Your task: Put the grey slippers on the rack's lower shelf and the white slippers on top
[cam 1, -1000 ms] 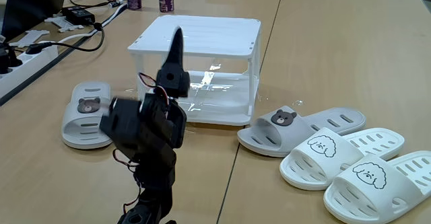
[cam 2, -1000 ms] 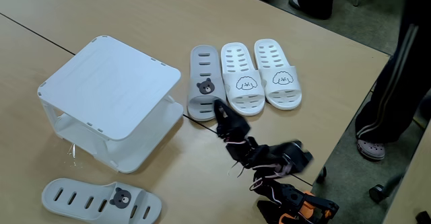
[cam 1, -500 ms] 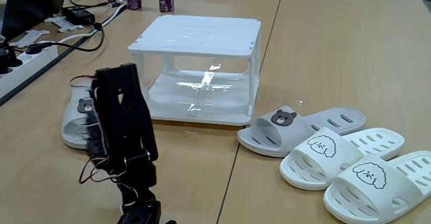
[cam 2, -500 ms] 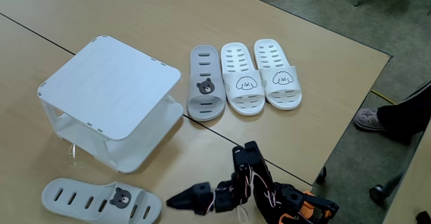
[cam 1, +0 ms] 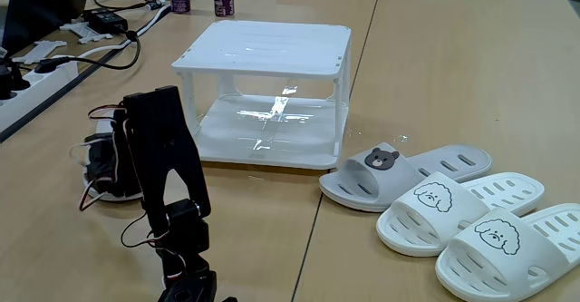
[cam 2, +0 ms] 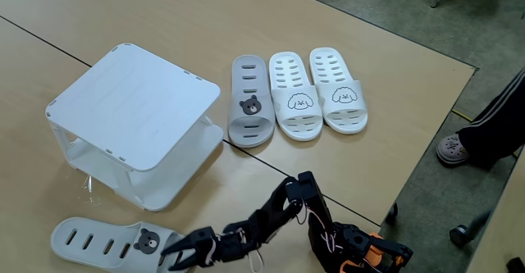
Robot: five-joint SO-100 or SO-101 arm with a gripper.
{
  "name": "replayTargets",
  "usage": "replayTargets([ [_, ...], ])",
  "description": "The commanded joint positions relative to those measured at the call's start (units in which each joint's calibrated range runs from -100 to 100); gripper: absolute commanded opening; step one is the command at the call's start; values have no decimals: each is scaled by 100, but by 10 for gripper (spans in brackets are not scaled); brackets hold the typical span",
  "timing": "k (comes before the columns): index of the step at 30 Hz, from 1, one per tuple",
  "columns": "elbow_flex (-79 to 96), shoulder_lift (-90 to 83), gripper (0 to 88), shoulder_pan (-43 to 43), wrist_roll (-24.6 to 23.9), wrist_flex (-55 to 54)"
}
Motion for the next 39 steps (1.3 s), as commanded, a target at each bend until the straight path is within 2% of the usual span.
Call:
replayTargets([
  [1,-669,-476,243,377,37,525],
  [10,-957,12,245,525,37,749],
  [16,-2392,954,253,517,37,740],
  [19,-3014,1426,327,550,37,740],
  [26,-4079,2107,325,673,37,740],
  [28,-4313,2225,205,739,37,740],
  [30,-4331,2200,0,788,37,740],
  [31,-4313,2141,26,780,37,740],
  [34,-4205,1552,8,657,37,740],
  [39,-2852,-670,8,229,37,749],
])
